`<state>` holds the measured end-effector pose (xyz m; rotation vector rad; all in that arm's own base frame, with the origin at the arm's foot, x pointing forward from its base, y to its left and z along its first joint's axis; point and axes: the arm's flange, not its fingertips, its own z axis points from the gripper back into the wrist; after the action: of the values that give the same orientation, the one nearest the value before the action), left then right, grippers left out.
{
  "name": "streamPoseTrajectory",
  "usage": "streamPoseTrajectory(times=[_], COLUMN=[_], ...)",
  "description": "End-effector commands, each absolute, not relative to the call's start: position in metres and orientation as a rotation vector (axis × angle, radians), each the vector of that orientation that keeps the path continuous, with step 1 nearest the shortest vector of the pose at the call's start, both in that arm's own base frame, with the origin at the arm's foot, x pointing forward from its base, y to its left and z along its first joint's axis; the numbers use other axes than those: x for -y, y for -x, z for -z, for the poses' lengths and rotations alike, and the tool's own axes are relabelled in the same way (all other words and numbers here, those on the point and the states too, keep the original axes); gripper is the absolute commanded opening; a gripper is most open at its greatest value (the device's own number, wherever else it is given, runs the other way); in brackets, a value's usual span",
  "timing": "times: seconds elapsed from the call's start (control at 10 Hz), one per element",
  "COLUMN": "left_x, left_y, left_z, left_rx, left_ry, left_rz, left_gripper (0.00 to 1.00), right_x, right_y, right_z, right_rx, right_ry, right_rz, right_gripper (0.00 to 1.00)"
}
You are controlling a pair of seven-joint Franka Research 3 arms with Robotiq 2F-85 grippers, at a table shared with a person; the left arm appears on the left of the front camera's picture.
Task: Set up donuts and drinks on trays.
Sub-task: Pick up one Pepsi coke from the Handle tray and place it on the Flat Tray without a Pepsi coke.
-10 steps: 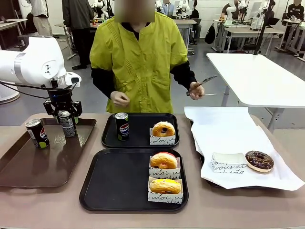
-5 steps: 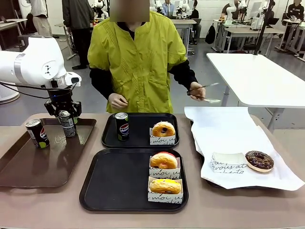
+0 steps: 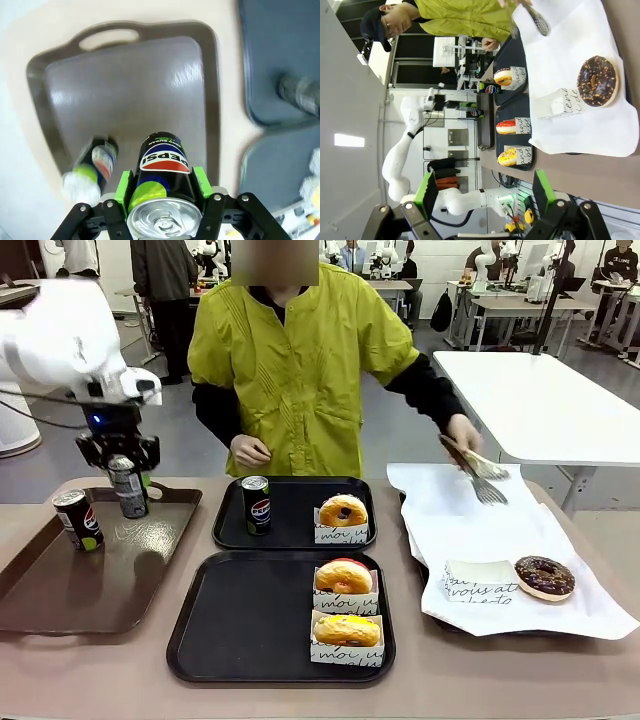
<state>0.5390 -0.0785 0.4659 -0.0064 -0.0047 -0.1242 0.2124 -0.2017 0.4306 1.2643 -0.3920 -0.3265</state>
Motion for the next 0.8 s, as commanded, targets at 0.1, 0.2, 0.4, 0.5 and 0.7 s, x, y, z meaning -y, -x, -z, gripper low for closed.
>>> streamPoseTrajectory(times=[0.1,0.2,0.4,0.5,0.7], left_x=[0.069,0.066,0.057,0.067,0.067], left_y=[-0.460,-0.444,-0.442,-0.434,-0.434], left_z=[-0.559,-0.568,-0.571,-0.587,-0.587], left_rx=[0.009,-0.003,-0.017,-0.008,-0.008], left_ry=[0.038,0.034,-0.001,0.011,0.011], left_rz=[0.182,0.176,0.113,0.161,0.161], left_gripper=[0.00,0.00,0.00,0.00,0.00], right_x=[0.202,0.202,0.202,0.202,0.202], right_y=[-0.212,-0.212,-0.212,-0.212,-0.212], right_z=[-0.431,-0.431,-0.431,-0.431,-0.431], right_rx=[0.396,0.396,0.396,0.396,0.396], right_ry=[-1.269,-1.269,-1.269,-1.269,-1.269], right_rz=[0.322,0.322,0.322,0.322,0.322], right_gripper=[1.00,1.00,1.00,1.00,1.00])
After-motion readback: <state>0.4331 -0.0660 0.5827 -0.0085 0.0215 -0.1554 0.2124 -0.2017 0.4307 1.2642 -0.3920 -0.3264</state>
